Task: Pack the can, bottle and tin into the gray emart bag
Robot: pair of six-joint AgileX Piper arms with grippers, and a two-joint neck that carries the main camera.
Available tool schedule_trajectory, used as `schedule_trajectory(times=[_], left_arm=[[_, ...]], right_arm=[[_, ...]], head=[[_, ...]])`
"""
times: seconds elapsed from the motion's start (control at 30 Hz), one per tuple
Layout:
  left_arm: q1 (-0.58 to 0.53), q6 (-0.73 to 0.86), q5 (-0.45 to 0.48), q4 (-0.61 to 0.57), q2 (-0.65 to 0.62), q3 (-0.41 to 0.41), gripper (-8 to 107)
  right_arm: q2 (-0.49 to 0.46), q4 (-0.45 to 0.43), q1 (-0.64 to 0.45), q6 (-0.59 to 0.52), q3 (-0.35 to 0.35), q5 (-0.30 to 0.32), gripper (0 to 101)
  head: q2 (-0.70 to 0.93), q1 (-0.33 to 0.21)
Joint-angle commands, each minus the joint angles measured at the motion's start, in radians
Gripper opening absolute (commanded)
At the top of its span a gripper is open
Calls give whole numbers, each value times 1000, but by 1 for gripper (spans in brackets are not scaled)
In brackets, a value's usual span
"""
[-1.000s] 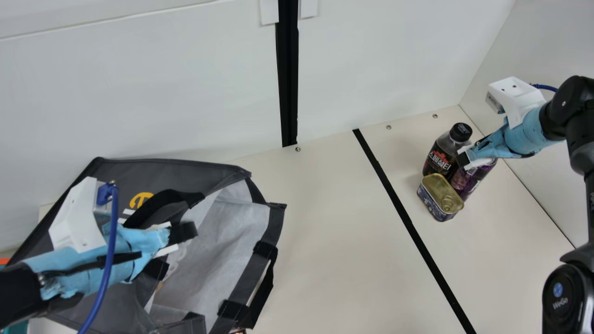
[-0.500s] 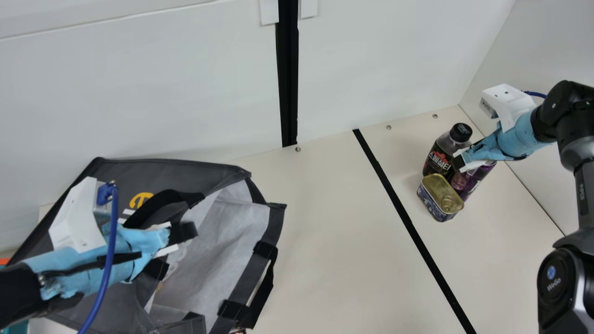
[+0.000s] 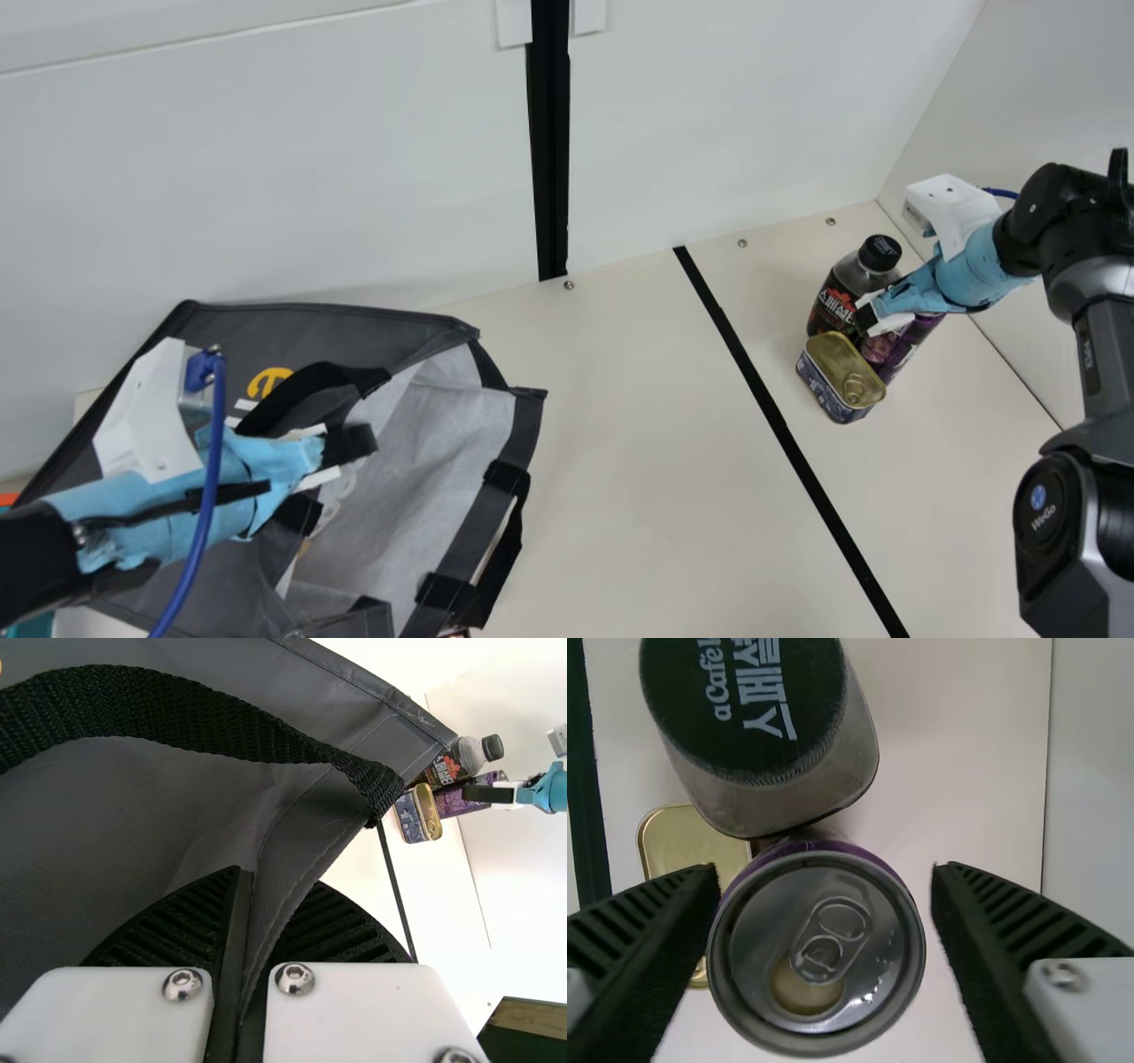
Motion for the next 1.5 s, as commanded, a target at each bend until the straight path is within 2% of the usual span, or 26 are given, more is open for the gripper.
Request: schedule_trajectory(times=[0.0,0.23,0.27,0.6,0.83,1.03,1.47], left_arm=[[0,0,0,0,0,0,10],[0,0,0,0,0,0,10],[0,0,0,0,0,0,10],[0,0,0,0,0,0,10],[0,0,0,0,0,0,10],[0,0,0,0,0,0,10],[0,0,0,0,0,0,10]], right_arm=[[4,-5,3,5,-3,8,51],[18,-9,7,7,-13,15,4],[19,-9,7,6,-15,15,0],[-1,-27,-1,-16,-22,8,0],[-50,-42,-13,-39,0,5,0],[-109,-47,-25,-56,43,0,0],[-285,-53,-27,-63,189,-7,0]], head=[[-1,-23],[-1,-23],[-1,-23],[-1,-23],[-1,-23],[-1,-23],[-1,-23]])
